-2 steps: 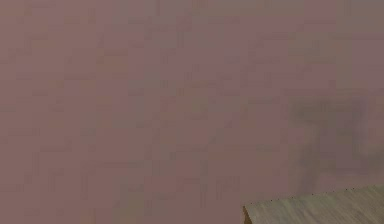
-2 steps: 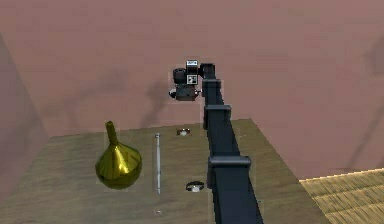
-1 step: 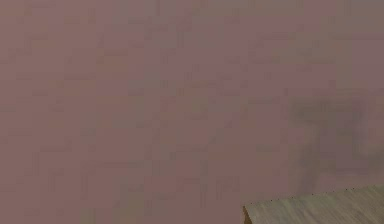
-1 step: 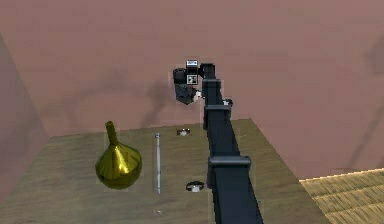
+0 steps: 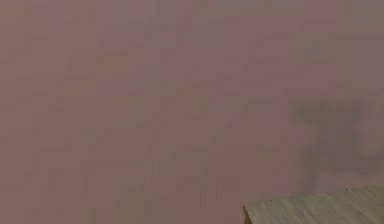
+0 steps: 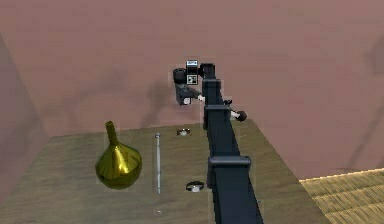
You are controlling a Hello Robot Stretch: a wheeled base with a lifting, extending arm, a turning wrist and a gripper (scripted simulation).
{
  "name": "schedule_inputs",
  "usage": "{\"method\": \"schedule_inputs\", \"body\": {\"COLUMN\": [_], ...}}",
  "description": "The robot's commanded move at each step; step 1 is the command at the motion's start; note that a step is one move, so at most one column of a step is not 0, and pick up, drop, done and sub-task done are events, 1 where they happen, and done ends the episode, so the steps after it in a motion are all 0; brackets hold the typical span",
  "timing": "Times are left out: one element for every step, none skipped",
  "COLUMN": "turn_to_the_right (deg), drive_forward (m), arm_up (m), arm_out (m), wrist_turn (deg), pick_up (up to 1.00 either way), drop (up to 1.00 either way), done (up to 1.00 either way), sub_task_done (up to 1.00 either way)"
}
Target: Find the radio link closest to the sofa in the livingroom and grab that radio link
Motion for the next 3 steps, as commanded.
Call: {"method": "schedule_inputs", "body": {"turn_to_the_right": [0.0,0.0,0.0], "drive_forward": [0.00,0.00,0.00], "arm_up": [-0.30,0.00,0.10], "arm_out": [0.00,0.00,0.00], "wrist_turn": [0.0,0.0,0.0], "pick_up": [0.00,1.00,0.00], "drop": [0.00,0.00,0.00], "done": [0.00,0.00,0.00], "sub_task_done": [0.00,0.00,0.00]}}
